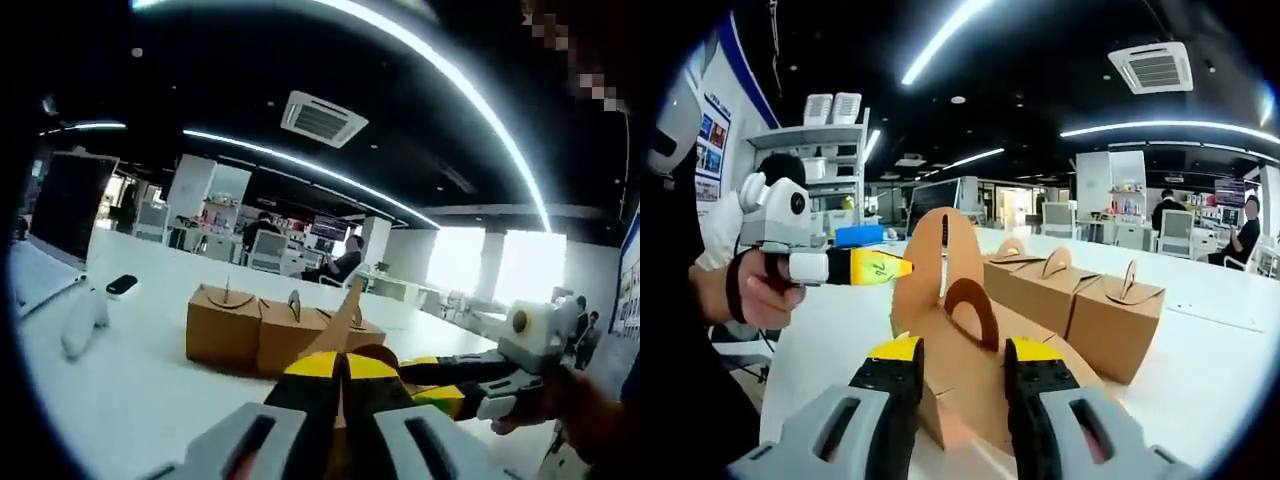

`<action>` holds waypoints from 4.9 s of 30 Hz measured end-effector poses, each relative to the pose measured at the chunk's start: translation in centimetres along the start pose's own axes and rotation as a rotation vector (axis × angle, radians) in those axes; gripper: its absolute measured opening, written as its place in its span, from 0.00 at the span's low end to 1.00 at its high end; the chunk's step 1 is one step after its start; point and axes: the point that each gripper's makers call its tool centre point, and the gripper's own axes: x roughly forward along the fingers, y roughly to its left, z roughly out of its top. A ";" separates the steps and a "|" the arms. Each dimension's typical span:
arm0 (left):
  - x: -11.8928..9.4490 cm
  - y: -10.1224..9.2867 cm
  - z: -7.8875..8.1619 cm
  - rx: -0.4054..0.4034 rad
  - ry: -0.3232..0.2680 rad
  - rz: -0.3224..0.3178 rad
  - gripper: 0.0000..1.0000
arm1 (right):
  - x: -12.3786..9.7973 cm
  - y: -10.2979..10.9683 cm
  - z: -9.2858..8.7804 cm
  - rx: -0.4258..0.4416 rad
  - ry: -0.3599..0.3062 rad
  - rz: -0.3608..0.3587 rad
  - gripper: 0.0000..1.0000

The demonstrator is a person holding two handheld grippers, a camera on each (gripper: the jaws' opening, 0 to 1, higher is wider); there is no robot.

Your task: Pick up one paper box from the group, open the paper box, and remove the item inside

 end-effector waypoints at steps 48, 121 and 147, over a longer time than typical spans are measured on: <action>-0.6 6.0 -3.5 -0.568 0.063 0.164 0.04 | 0.3 -0.1 0.0 -0.005 0.010 0.002 0.33; 0.2 3.6 -7.1 -0.733 0.186 0.113 0.04 | 0.0 0.2 0.0 -0.017 0.013 0.066 0.33; -1.5 5.3 0.2 -0.127 -0.012 0.182 0.26 | 0.1 0.0 0.0 -0.012 0.019 0.061 0.33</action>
